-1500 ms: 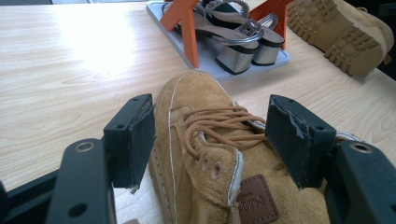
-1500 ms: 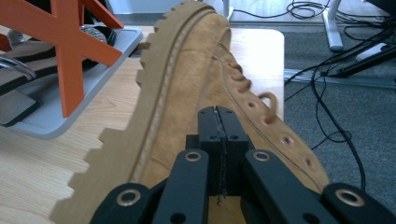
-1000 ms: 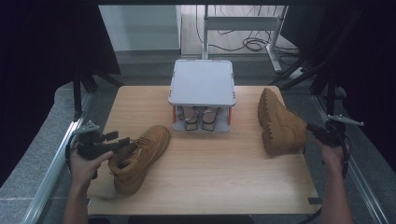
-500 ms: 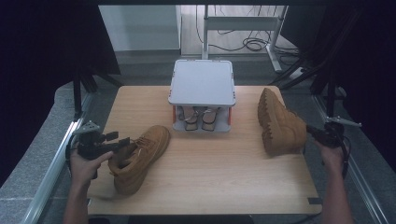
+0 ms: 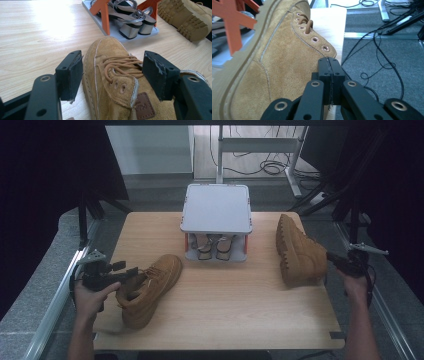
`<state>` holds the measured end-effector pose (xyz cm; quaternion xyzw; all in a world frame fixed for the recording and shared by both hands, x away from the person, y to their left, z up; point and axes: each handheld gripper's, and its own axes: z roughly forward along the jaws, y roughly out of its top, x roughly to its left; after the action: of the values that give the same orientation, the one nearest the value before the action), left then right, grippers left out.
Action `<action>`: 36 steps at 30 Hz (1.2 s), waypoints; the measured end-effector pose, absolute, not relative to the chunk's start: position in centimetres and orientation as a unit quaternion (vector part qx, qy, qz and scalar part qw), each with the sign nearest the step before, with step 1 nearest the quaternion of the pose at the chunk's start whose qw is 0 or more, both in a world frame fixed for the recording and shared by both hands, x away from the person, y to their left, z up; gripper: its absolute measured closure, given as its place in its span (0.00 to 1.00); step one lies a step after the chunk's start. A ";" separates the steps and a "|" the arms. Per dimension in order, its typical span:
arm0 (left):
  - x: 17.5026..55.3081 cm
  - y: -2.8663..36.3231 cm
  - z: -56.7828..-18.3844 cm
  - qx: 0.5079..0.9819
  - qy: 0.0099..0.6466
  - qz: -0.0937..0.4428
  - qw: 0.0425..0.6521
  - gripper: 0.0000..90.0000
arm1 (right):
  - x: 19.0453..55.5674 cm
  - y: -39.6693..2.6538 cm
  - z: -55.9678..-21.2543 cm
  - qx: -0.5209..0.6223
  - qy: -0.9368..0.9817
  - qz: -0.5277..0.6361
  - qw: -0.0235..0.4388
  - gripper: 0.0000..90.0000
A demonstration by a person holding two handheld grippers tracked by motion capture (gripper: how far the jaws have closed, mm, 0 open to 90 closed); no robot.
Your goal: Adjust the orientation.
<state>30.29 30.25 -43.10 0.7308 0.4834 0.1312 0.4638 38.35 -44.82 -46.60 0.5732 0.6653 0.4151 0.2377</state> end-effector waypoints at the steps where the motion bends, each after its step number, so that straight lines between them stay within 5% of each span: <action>1: 30.3 30.3 -43.1 0.731 0.483 0.131 0.464 0.38 | 38.3 -44.7 -46.4 0.572 0.665 0.418 0.237 1.00; 13: 30.3 30.3 -43.2 0.730 0.485 0.131 0.463 0.38 | 38.3 -41.5 -44.2 0.531 0.699 0.416 0.235 1.00; 23: 30.0 30.8 -43.1 0.726 0.488 0.134 0.466 0.38 | 39.0 -36.6 -44.4 0.490 0.719 0.450 0.202 1.00; 36: 29.8 31.0 -43.1 0.727 0.485 0.133 0.467 0.38 | 39.6 -28.8 -42.4 0.450 0.774 0.389 0.218 1.00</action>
<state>29.82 31.00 -43.15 0.7274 0.4850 0.1334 0.4667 39.57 -28.81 -42.43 0.4498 0.7738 0.3889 0.2184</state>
